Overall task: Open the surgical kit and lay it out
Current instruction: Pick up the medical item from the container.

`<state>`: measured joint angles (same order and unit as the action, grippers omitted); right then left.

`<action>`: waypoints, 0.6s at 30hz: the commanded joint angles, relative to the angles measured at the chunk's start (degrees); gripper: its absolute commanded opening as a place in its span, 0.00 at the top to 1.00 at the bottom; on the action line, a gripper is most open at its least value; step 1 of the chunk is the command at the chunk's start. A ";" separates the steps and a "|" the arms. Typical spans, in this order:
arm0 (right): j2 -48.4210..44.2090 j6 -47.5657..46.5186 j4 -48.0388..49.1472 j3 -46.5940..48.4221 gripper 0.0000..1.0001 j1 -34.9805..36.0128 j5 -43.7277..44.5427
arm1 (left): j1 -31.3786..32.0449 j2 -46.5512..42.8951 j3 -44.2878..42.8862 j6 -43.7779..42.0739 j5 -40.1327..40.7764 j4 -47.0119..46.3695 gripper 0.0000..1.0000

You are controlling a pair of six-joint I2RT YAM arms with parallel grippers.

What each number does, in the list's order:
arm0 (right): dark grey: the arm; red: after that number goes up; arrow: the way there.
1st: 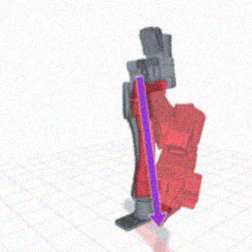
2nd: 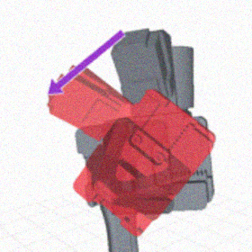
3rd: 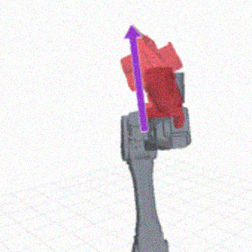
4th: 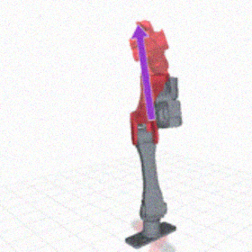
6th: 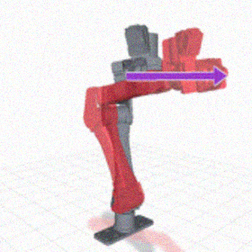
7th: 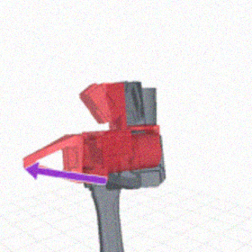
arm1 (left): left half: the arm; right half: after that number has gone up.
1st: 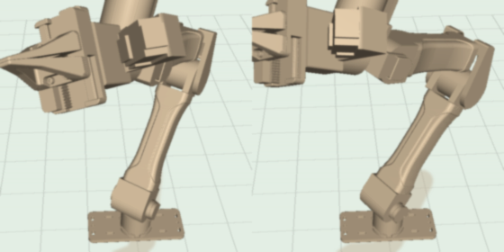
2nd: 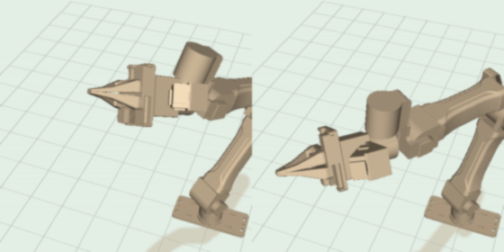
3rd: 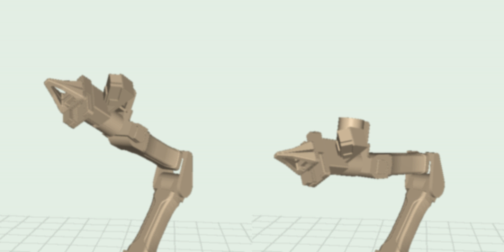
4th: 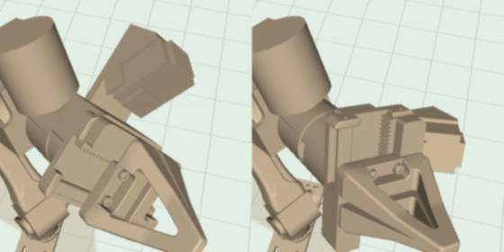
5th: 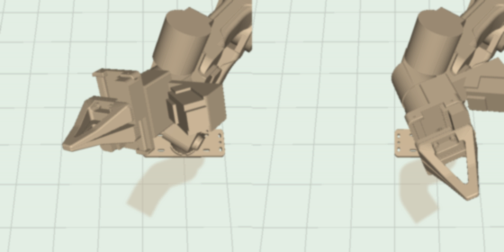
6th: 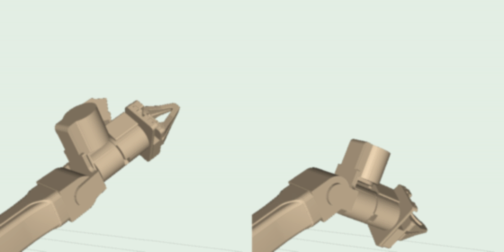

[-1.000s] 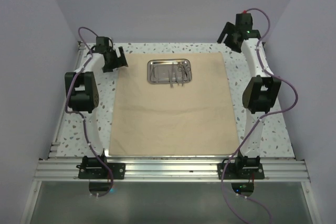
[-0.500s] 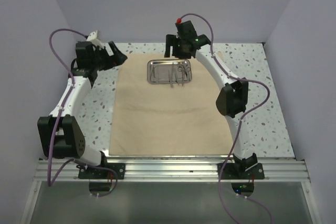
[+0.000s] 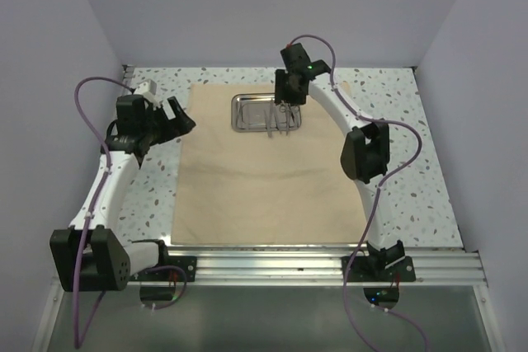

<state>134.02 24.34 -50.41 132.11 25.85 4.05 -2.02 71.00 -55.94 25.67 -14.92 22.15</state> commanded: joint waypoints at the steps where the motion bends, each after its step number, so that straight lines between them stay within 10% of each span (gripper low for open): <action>1: 0.63 -0.61 -1.18 -3.43 0.48 1.31 1.57 | 0.26 -2.18 -0.04 -2.02 0.42 2.63 0.03; 18: 4.05 -0.26 1.02 -5.91 0.57 2.45 2.18 | 1.32 -2.27 -0.92 -3.34 0.85 5.88 0.04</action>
<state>136.86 24.40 -50.06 122.87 28.27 5.06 -1.10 68.84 -56.01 24.18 -14.46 27.77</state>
